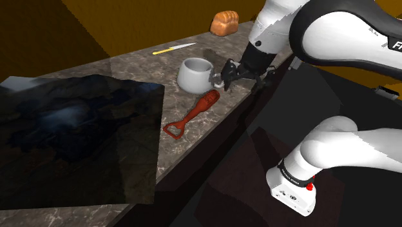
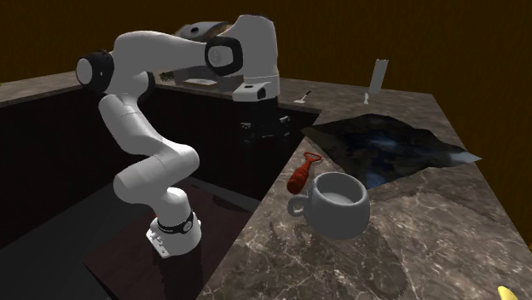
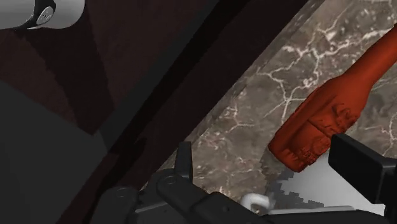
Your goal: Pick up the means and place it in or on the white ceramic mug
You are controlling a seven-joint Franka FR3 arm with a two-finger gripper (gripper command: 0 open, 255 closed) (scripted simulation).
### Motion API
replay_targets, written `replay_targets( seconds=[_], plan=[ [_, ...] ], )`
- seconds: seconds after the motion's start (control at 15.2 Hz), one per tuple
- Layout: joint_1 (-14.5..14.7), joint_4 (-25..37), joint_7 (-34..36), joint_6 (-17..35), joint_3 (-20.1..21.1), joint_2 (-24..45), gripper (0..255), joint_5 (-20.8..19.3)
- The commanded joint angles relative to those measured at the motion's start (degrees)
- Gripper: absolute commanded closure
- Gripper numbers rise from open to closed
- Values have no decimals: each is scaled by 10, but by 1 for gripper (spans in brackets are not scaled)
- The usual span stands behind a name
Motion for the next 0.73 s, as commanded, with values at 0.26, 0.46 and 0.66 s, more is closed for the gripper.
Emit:
replay_targets(
  seconds=[0.26, 0.46, 0.66],
  plan=[
    [-83, 58, 227, 30, 140, 64, 0, 51],
    [-145, 105, 337, 43, 217, 108, 0, 62],
    [-201, 145, 416, 51, 279, 142, 0, 64]
  ],
)
